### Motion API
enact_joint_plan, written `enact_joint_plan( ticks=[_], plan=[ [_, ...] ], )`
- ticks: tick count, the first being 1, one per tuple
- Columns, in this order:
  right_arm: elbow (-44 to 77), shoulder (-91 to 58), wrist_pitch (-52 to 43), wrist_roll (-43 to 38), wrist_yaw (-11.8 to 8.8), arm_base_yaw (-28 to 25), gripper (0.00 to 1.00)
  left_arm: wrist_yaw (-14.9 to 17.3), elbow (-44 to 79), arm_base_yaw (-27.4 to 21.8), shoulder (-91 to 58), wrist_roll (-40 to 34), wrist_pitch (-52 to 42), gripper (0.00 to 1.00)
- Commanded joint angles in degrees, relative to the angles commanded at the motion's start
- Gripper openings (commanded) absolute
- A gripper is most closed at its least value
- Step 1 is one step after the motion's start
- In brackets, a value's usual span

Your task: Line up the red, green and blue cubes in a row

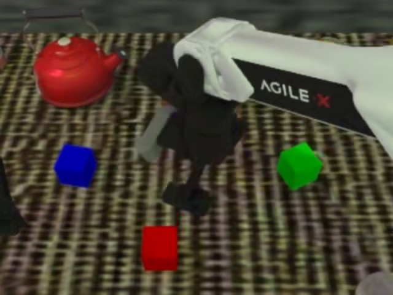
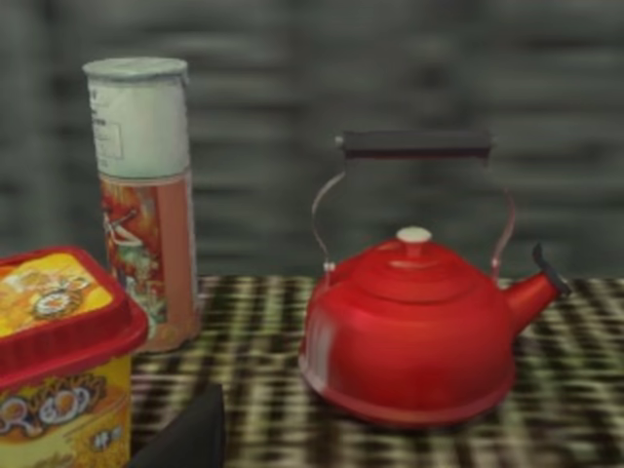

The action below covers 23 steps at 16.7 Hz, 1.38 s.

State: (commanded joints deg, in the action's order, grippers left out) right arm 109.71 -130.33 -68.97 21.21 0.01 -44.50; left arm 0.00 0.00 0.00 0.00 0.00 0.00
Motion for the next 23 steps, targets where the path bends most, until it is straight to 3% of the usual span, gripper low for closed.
enact_joint_plan(
  ticks=[4, 7, 14, 23],
  plan=[
    [-6.8, 3.2, 2.7, -11.5, 0.0, 15.1, 1.00, 0.0, 0.0, 0.0, 0.0, 0.0, 0.0, 1.00],
    [-10.3, 5.3, 4.4, -17.2, 0.1, 21.1, 1.00, 0.0, 0.0, 0.0, 0.0, 0.0, 0.0, 1.00],
    [-11.3, 5.1, 5.6, -18.0, 0.2, 21.9, 1.00, 0.0, 0.0, 0.0, 0.0, 0.0, 0.0, 1.00],
    [-20.3, -1.3, 21.2, -18.2, 0.2, 21.9, 1.00, 0.0, 0.0, 0.0, 0.0, 0.0, 0.0, 1.00]
  ],
)
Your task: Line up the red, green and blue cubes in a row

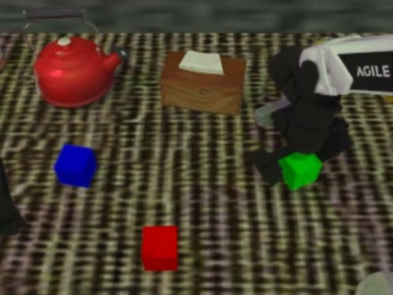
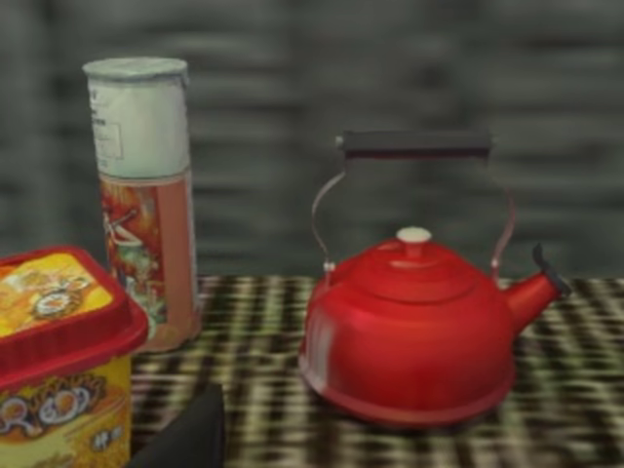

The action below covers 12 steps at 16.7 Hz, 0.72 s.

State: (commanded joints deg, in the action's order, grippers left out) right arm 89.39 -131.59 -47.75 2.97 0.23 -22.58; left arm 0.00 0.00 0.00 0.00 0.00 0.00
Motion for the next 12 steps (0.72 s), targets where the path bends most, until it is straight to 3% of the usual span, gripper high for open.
enact_joint_plan(
  ticks=[4, 12],
  plan=[
    [-0.3, -0.2, 0.4, 0.0, 0.0, 0.0, 1.00, 0.0, 0.0, 0.0, 0.0, 0.0, 0.0, 1.00],
    [-0.3, -0.2, 0.4, 0.0, 0.0, 0.0, 0.40, 0.0, 0.0, 0.0, 0.0, 0.0, 0.0, 1.00]
  ],
)
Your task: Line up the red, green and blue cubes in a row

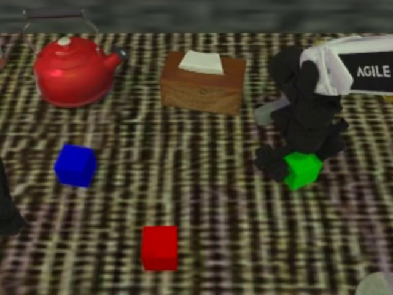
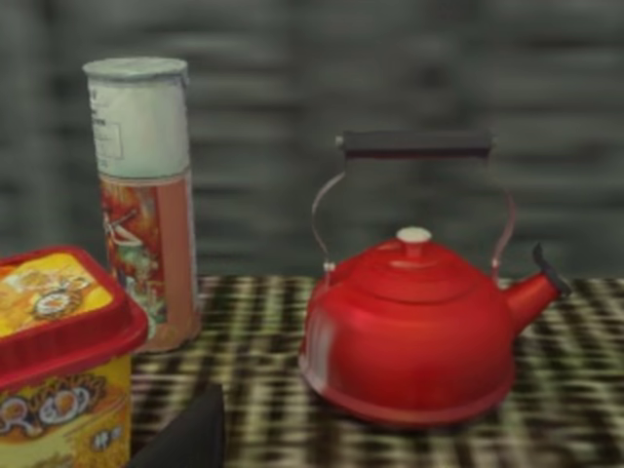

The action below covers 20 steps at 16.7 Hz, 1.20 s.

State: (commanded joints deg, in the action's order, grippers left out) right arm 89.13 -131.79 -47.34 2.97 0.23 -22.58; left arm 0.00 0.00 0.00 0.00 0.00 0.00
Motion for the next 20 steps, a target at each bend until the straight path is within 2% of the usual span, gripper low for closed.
enact_joint_plan(
  ticks=[5, 6, 15, 20],
  plan=[
    [0.0, 0.0, 0.0, 0.0, 0.0, 0.0, 0.02, 0.0, 0.0, 0.0, 0.0, 0.0, 0.0, 1.00],
    [0.0, 0.0, 0.0, 0.0, 0.0, 0.0, 0.00, 0.0, 0.0, 0.0, 0.0, 0.0, 0.0, 1.00],
    [0.5, 1.5, -0.7, -0.1, -0.1, 0.0, 0.00, 0.0, 0.0, 0.0, 0.0, 0.0, 0.0, 1.00],
    [5.2, 4.7, -8.8, 0.1, -0.2, -0.5, 0.00, 0.0, 0.0, 0.0, 0.0, 0.0, 0.0, 1.00]
  ],
)
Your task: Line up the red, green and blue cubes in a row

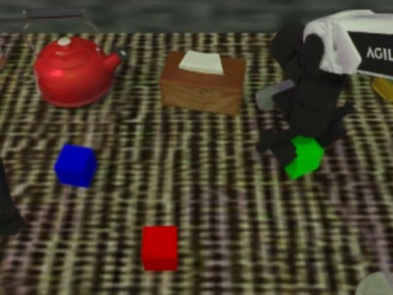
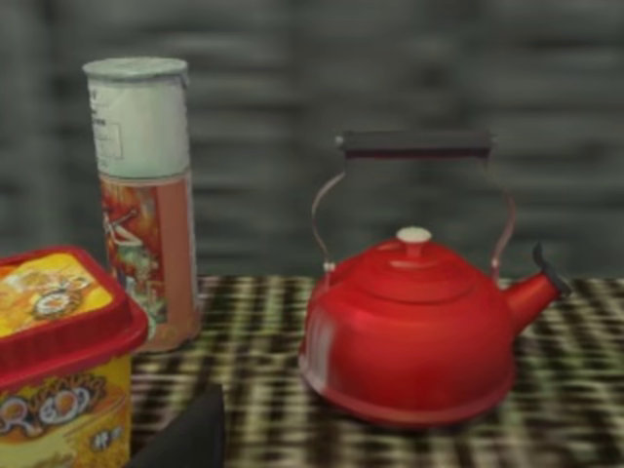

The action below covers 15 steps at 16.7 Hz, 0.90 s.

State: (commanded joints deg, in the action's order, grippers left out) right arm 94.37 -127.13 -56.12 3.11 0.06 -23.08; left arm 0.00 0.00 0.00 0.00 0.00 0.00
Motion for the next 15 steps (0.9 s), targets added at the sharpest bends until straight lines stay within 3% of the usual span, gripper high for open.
enact_joint_plan(
  ticks=[3, 9, 15],
  plan=[
    [2.5, 2.1, -4.5, -0.1, 0.0, -0.1, 0.00, 0.0, 0.0, 0.0, 0.0, 0.0, 0.0, 1.00],
    [2.5, 2.3, -4.7, -0.9, 0.0, -0.2, 0.00, 0.0, 0.0, 0.0, 0.0, 0.0, 0.0, 1.00],
    [0.3, 4.4, -5.1, -17.2, 0.2, -8.9, 0.00, 0.0, 0.0, 0.0, 0.0, 0.0, 0.0, 1.00]
  ],
)
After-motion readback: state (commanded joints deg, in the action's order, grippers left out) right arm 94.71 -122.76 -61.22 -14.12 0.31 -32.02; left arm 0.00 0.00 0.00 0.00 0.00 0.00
